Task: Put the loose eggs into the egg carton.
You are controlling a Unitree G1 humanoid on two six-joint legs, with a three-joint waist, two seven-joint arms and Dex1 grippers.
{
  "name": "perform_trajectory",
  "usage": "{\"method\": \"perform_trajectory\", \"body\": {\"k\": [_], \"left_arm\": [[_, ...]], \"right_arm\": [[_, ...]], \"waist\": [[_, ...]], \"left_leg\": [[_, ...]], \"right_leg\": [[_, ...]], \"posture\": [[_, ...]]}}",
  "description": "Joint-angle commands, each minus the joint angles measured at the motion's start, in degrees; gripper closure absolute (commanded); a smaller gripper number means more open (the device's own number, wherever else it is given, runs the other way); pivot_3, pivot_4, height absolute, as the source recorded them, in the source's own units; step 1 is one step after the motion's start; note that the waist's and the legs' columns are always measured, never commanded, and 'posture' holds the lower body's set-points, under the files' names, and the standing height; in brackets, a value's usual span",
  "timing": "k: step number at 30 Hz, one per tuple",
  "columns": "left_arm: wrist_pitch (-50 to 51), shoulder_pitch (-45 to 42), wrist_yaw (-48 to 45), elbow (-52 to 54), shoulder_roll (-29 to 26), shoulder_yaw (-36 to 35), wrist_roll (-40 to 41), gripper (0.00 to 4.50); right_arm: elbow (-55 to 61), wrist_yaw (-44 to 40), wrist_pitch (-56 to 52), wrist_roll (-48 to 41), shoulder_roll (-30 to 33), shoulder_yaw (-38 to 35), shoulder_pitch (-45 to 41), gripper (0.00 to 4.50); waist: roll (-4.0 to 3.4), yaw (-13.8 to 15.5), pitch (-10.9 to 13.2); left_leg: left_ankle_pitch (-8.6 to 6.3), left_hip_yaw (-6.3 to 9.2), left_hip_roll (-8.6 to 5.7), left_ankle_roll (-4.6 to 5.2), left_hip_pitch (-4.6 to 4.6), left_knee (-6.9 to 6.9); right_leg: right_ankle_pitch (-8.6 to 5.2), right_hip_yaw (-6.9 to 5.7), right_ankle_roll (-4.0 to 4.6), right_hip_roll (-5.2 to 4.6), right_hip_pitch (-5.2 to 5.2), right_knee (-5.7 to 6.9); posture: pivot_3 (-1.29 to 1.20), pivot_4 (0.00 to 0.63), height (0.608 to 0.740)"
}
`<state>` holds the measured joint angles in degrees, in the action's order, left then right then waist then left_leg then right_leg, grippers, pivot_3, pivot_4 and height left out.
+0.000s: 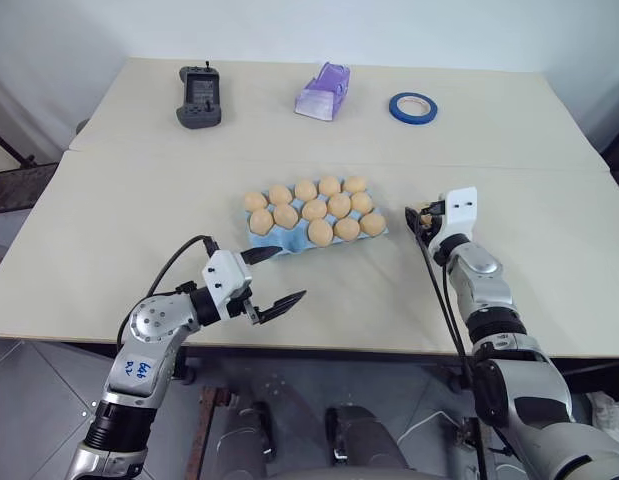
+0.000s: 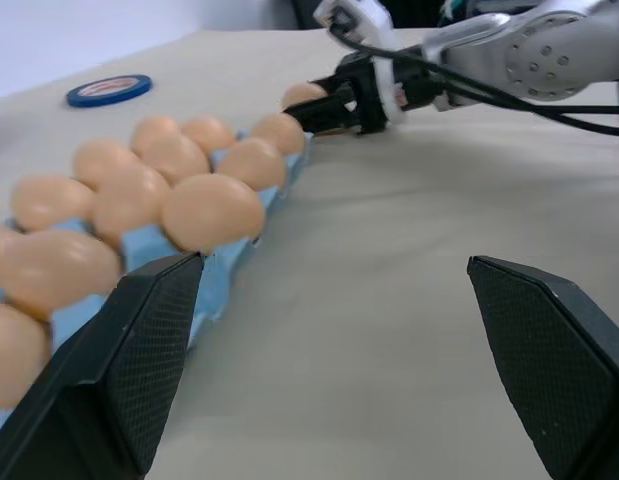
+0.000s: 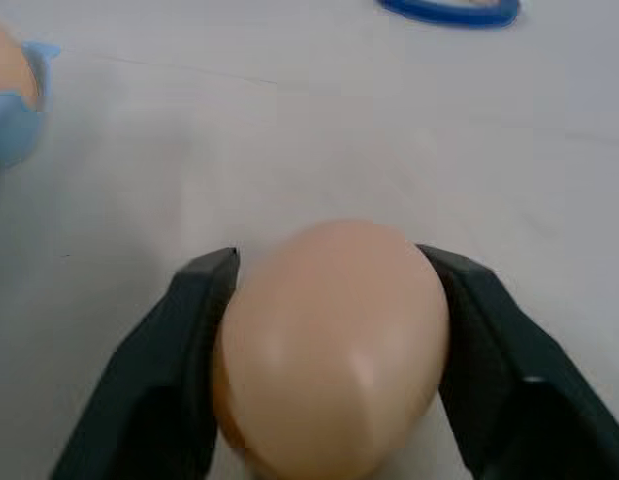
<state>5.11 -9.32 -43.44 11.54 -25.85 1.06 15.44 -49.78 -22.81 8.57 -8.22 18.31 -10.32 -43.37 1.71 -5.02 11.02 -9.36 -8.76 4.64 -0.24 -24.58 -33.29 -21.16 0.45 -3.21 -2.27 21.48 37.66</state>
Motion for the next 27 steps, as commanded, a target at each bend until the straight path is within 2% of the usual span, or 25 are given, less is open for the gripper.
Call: {"method": "perform_trajectory", "body": {"k": [1,5,9,12,17,20,23,27], "left_arm": [[0.2,2.0,1.6,3.5,-0.6,-3.1,1.6,0.00],[-0.5,6.4,3.1,4.1,-1.3,-8.2,2.5,0.00],[-1.5,10.3,4.6,4.0,-1.4,-12.0,3.0,0.00],[-2.0,12.0,5.0,4.6,-1.4,-13.1,2.8,0.00],[-1.9,12.5,5.9,6.0,-0.8,-12.4,2.7,0.00],[-1.4,11.7,5.6,6.6,-0.5,-11.1,2.8,0.00],[-0.8,9.8,4.7,6.7,-0.6,-9.1,2.9,0.00],[-0.3,6.7,3.1,5.8,-0.5,-6.0,2.8,0.00]], "right_arm": [[8.5,-5.5,2.3,-2.4,-0.9,0.9,0.8,1.56],[21.9,-13.8,-2.3,-4.3,-3.7,7.3,3.0,1.56],[26.8,-15.0,-7.3,-2.6,-6.3,12.3,3.0,1.56],[27.1,-14.1,-7.3,-2.4,-7.4,12.8,2.7,1.56],[24.8,-12.2,-6.2,-2.8,-5.3,9.6,1.9,1.56],[22.5,-11.6,-6.9,-3.8,-3.2,6.9,0.7,0.95],[18.9,-10.6,-5.1,-3.0,-0.1,4.7,-0.7,0.01],[14.2,-9.2,-3.0,-1.6,3.1,3.1,-1.7,0.01]], "waist": [[0.00,0.0,0.0],[-0.02,-0.3,0.0],[-0.01,-0.2,0.0],[-0.01,0.1,0.0],[-0.01,0.4,0.0],[-0.01,0.3,0.0],[-0.01,0.2,0.0],[-0.01,0.1,0.0]], "left_leg": [[0.04,0.00,0.02,0.06,0.00,0.01],[0.10,0.00,0.14,0.13,0.02,0.06],[0.01,0.04,0.19,-0.13,0.03,0.07],[-0.02,0.03,0.12,-0.17,0.05,0.08],[-0.06,0.02,0.00,-0.13,-0.15,0.17],[-0.07,0.01,-0.02,-0.11,-0.25,0.29],[-0.06,0.01,0.00,-0.11,-0.34,0.33],[0.01,-0.02,0.03,-0.04,-0.50,0.23]], "right_leg": [[0.00,0.00,0.00,0.02,0.00,0.00],[-0.01,0.02,0.00,0.12,0.04,0.03],[-0.03,-0.03,0.05,0.15,0.07,0.10],[-0.04,-0.05,0.09,0.00,0.07,0.10],[-0.04,-0.23,0.11,-0.29,0.09,-0.11],[-0.04,-0.27,0.11,-0.29,0.14,-0.22],[-0.07,-0.27,0.16,-0.22,0.29,-0.22],[-0.08,-0.22,0.16,-0.11,0.46,-0.18]], "posture": [[0.00,0.150,0.740],[0.00,0.150,0.740],[0.00,0.150,0.740],[0.00,0.150,0.740],[0.00,0.150,0.740],[0.00,0.150,0.740],[0.00,0.150,0.740],[0.00,0.150,0.740]]}}
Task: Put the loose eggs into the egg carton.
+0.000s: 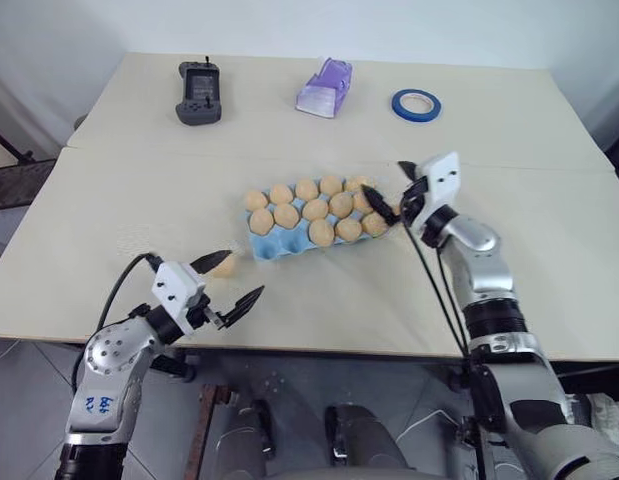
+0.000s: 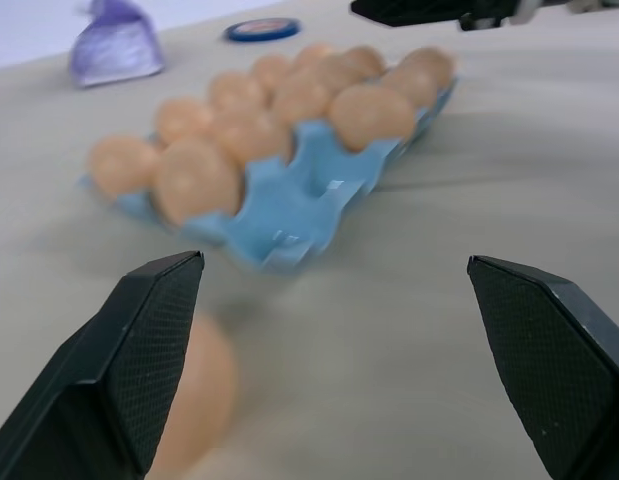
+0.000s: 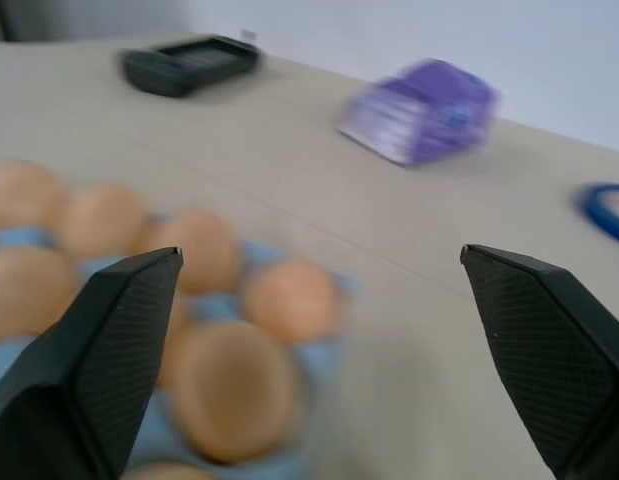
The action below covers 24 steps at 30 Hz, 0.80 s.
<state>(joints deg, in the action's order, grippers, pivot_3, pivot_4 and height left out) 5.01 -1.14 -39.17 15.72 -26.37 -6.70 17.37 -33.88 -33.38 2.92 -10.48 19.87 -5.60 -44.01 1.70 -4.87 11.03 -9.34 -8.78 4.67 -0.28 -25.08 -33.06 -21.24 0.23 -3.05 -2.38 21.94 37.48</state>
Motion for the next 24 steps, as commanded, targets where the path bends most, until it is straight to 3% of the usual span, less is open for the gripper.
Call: {"method": "perform_trajectory", "body": {"k": [1,7,12,24], "left_arm": [[-0.1,-2.8,-1.7,1.0,0.2,3.0,0.7,0.00],[-1.0,-7.7,-3.7,-3.0,1.8,7.9,-0.3,0.00],[-1.2,-10.2,-4.9,-5.3,2.5,10.1,-0.8,0.00],[-0.4,-10.6,-5.3,-5.1,2.3,9.7,-0.3,0.00]], "right_arm": [[-3.3,2.3,3.2,1.1,2.4,-2.2,-1.4,0.01],[-8.7,4.0,2.6,1.5,3.6,-2.8,-1.5,0.01],[-8.9,-0.7,-0.5,-0.6,3.6,-2.6,-0.2,0.01],[-22.7,-4.0,3.1,2.0,4.6,-2.0,-5.6,0.01]], "waist": [[0.00,-0.1,0.0],[0.00,-0.2,0.0],[0.00,0.0,0.0],[0.00,-0.1,0.0]], "left_leg": [[0.08,-0.04,0.01,0.14,0.01,-0.03],[0.22,-0.12,0.02,0.04,0.04,-0.20],[0.25,-0.10,0.05,0.04,0.03,-0.32],[0.25,-0.10,0.05,0.05,0.05,-0.48]], "right_leg": [[0.00,0.04,-0.01,0.04,-0.01,0.01],[0.06,0.15,-0.12,0.07,-0.03,0.11],[0.06,0.15,-0.14,0.11,-0.01,0.24],[0.10,0.15,-0.19,0.10,-0.06,0.31]], "posture": [[0.00,0.150,0.740],[0.00,0.150,0.740],[0.00,0.150,0.740],[0.00,0.150,0.740]]}}
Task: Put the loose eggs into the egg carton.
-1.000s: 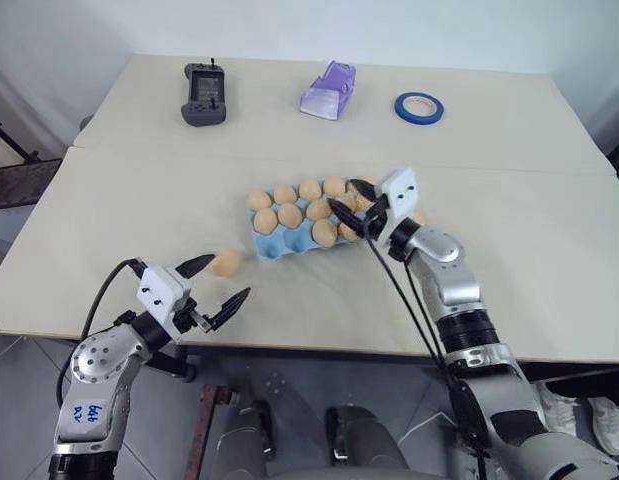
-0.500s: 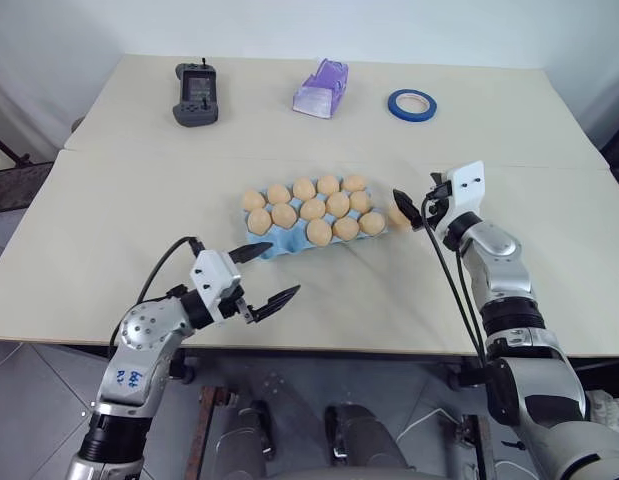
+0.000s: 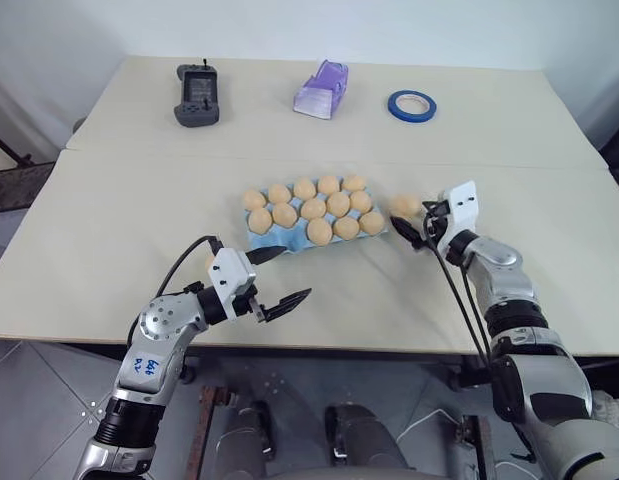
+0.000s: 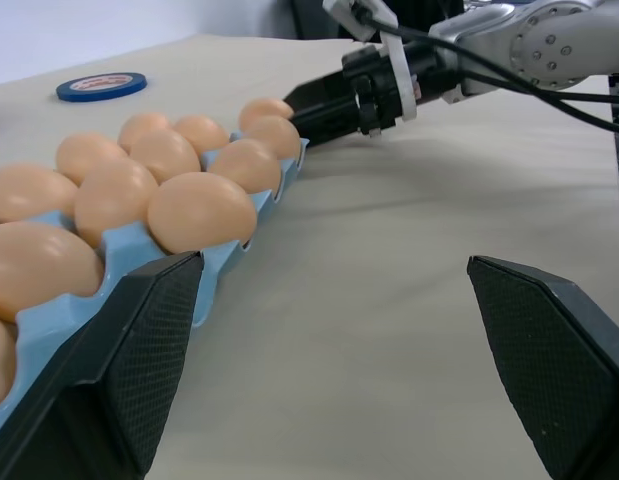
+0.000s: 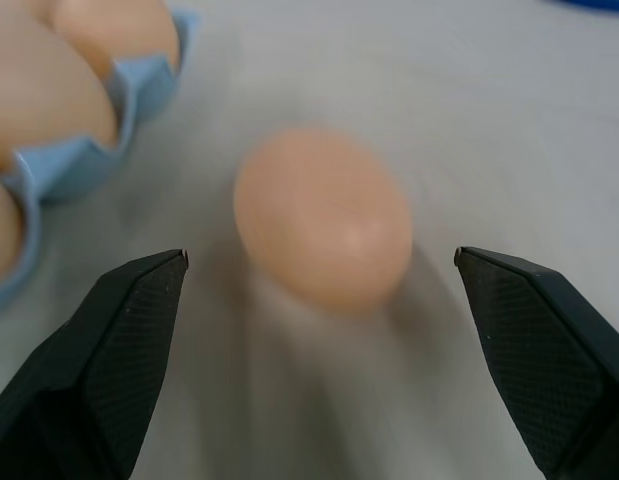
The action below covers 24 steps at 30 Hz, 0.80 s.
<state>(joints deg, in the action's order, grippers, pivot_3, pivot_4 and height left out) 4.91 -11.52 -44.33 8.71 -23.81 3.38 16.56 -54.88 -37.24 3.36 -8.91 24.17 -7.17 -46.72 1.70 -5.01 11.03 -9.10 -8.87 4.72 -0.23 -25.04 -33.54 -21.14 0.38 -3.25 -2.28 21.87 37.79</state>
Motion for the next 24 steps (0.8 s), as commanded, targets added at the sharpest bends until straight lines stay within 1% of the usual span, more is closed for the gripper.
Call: {"method": "perform_trajectory", "body": {"k": [1,10,15,18,21,23,24], "left_arm": [[-0.3,-0.2,-0.1,2.1,-0.3,-0.4,0.5,0.00],[0.5,0.5,0.6,3.5,-0.5,-0.9,0.9,0.00],[1.2,-0.1,0.7,3.8,-0.3,-0.8,1.0,0.00],[1.4,-0.5,0.7,3.8,-0.2,-0.8,1.0,0.00],[1.6,-0.6,0.9,4.0,-0.4,-1.1,1.0,0.00],[1.7,-0.4,1.2,4.3,-0.6,-1.7,1.0,0.00],[1.7,-0.3,1.3,4.3,-0.7,-1.9,1.0,0.00]], "right_arm": [[-2.9,0.1,3.2,0.6,0.0,-0.3,-3.5,0.01],[-10.9,1.5,7.5,2.7,-2.0,-0.1,-7.2,0.01],[-15.9,6.5,8.4,4.4,-3.7,-0.4,-10.5,0.01],[-17.5,7.6,8.7,5.0,-5.0,-0.5,-11.7,0.01],[-18.1,7.9,9.3,5.5,-5.8,-0.3,-12.0,0.57],[-18.0,7.6,9.6,5.6,-5.9,-0.5,-11.9,1.19],[-17.8,7.1,9.9,5.6,-5.8,-0.6,-11.7,1.60]], "waist": [[0.00,0.0,0.0],[0.00,0.2,0.0],[0.00,-0.1,0.0],[0.00,-0.1,0.0],[0.00,0.0,0.0],[0.00,0.1,0.0],[0.00,0.1,0.0]], "left_leg": [[0.00,0.01,0.00,0.00,0.00,0.00],[0.01,0.02,-0.01,0.00,-0.03,-0.03],[-0.07,0.03,0.00,-0.12,0.01,-0.14],[-0.13,0.07,0.01,-0.21,0.00,-0.17],[-0.12,0.07,0.00,-0.20,-0.02,-0.16],[-0.12,0.07,0.00,-0.20,-0.02,-0.16],[-0.12,0.07,-0.01,-0.19,-0.02,-0.17]], "right_leg": [[0.00,0.00,0.00,0.01,0.00,0.00],[0.00,-0.01,0.00,-0.01,-0.01,-0.01],[0.01,-0.01,-0.02,-0.02,-0.05,0.06],[0.01,-0.03,-0.01,-0.02,-0.05,0.09],[0.01,-0.04,-0.01,-0.03,-0.05,0.08],[0.01,-0.05,-0.01,-0.04,-0.06,0.06],[0.01,-0.05,-0.01,-0.04,-0.07,0.06]], "posture": [[0.00,0.150,0.740],[0.00,0.150,0.740],[0.00,0.150,0.740],[0.00,0.150,0.740],[0.00,0.150,0.740],[0.00,0.150,0.740],[0.00,0.150,0.740]]}}
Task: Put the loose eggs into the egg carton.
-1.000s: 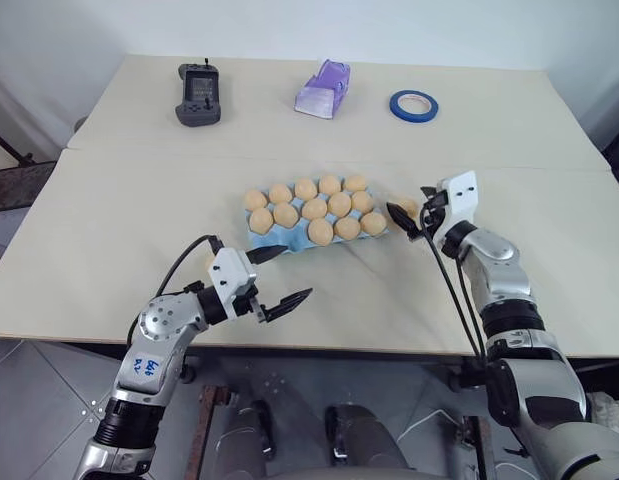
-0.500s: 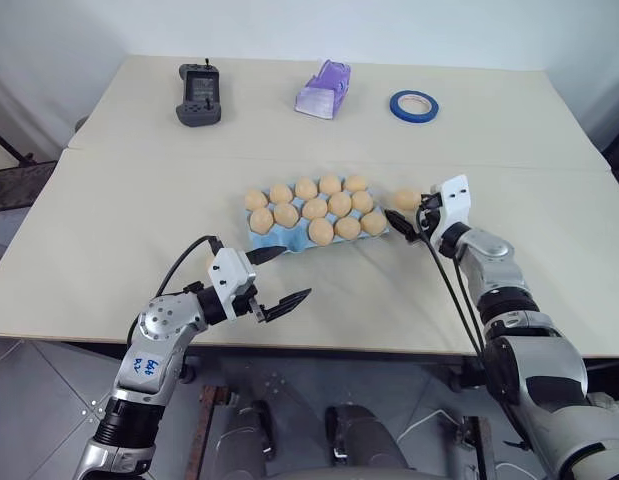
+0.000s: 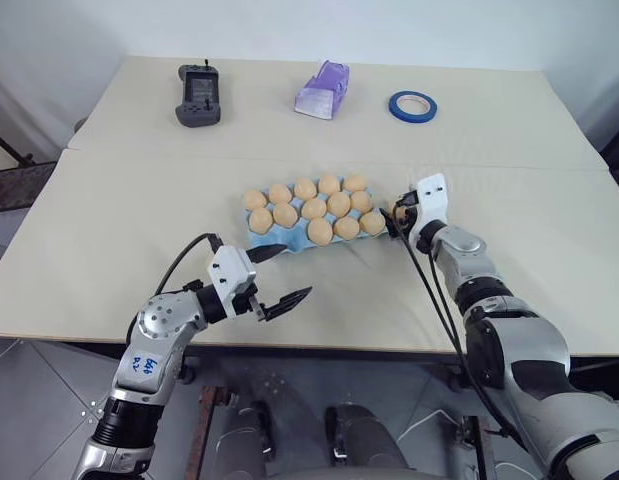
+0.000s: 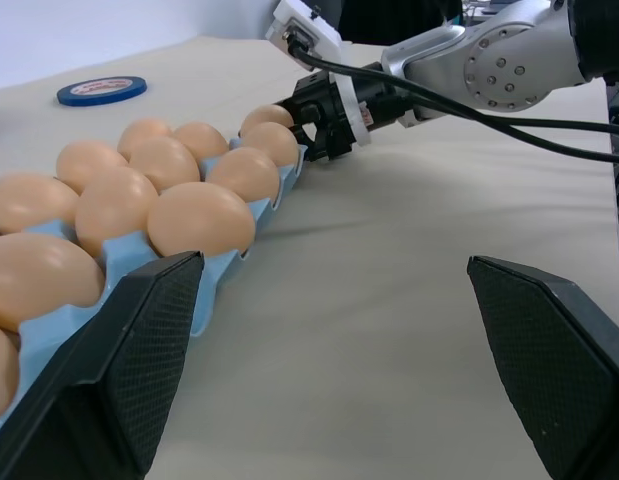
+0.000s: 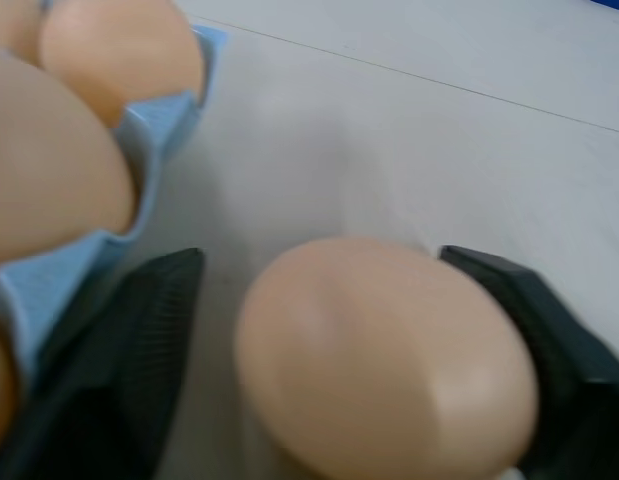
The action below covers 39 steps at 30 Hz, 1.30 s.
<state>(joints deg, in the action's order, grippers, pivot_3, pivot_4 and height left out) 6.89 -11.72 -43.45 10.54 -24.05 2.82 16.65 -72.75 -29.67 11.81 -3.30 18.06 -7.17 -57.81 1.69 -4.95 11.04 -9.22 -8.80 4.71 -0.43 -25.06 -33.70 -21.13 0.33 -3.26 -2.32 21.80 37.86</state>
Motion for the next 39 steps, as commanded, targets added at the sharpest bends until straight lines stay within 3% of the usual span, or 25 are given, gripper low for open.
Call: {"method": "perform_trajectory", "body": {"k": [1,3,8,12,16,23,30,36,39], "left_arm": [[-0.3,0.0,0.5,2.5,-0.5,-1.5,0.9,0.00],[-0.3,0.3,0.7,2.8,-0.6,-1.7,0.8,0.00],[-0.3,1.8,1.4,3.8,-1.1,-2.4,0.7,0.00],[-0.4,3.8,1.7,4.1,-2.3,-4.6,1.2,0.00],[-0.6,6.8,1.4,4.1,-3.7,-7.8,2.0,0.00],[-1.3,11.1,0.8,3.8,-5.8,-12.1,3.0,0.00],[-1.0,12.5,1.3,5.2,-5.6,-12.9,3.1,0.00],[-0.8,12.9,2.2,6.3,-5.1,-12.5,3.1,0.00],[-0.7,13.2,2.5,6.7,-5.1,-12.8,3.2,0.00]], "right_arm": [[0.2,-0.5,1.7,-0.1,0.4,-0.8,-0.4,1.95],[0.5,-0.4,2.3,-0.3,0.9,-1.2,-0.1,2.27],[3.7,-2.3,6.8,-1.3,3.9,-2.0,-0.1,2.29],[10.6,-11.4,5.6,-5.2,3.6,-2.9,-0.3,2.29],[25.8,-18.9,-1.6,-8.5,0.3,0.6,3.3,2.29],[48.1,-17.4,-13.8,-7.6,-7.9,10.3,12.4,2.29],[44.8,-12.8,-11.9,-4.3,-12.3,13.7,12.6,2.29],[42.9,-12.7,-10.8,-3.7,-14.8,15.0,12.0,0.21],[44.2,-14.1,-11.0,-4.3,-15.0,15.2,12.3,0.05]], "waist": [[0.00,0.0,0.0],[0.00,0.0,0.0],[-0.01,0.0,0.0],[-0.02,-0.3,0.0],[-0.03,-0.6,0.0],[-0.03,-0.3,0.0],[-0.02,0.1,0.0],[-0.01,-0.2,0.0],[-0.01,-0.3,0.0]], "left_leg": [[0.00,0.00,0.00,0.00,0.00,-0.01],[0.00,0.00,0.00,0.00,0.00,-0.01],[-0.01,0.00,-0.01,0.01,-0.01,0.00],[0.02,0.00,0.02,0.06,0.01,0.01],[-0.02,0.01,0.11,0.11,0.05,0.05],[-0.11,0.09,0.09,0.10,-0.01,0.20],[-0.15,0.07,-0.03,0.10,-0.03,0.28],[-0.11,0.00,-0.02,0.06,-0.03,0.57],[-0.08,-0.01,0.03,0.02,-0.05,0.60]], "right_leg": [[0.00,0.00,0.00,0.00,0.00,0.00],[0.00,-0.01,0.00,0.00,0.00,0.01],[0.00,0.00,0.00,-0.01,0.00,-0.01],[0.00,0.02,0.00,0.03,0.00,0.00],[0.00,0.01,0.00,0.09,0.01,0.05],[-0.02,-0.09,0.04,0.02,0.08,0.05],[-0.01,-0.18,0.06,-0.21,0.08,-0.03],[-0.08,-0.16,0.20,-0.16,0.22,-0.08],[-0.09,-0.13,0.22,-0.06,0.27,-0.06]], "posture": [[0.00,0.150,0.740],[0.00,0.150,0.740],[0.00,0.150,0.740],[0.00,0.150,0.740],[0.00,0.150,0.740],[0.00,0.150,0.740],[0.00,0.150,0.740],[0.00,0.150,0.740],[0.00,0.150,0.740]]}}
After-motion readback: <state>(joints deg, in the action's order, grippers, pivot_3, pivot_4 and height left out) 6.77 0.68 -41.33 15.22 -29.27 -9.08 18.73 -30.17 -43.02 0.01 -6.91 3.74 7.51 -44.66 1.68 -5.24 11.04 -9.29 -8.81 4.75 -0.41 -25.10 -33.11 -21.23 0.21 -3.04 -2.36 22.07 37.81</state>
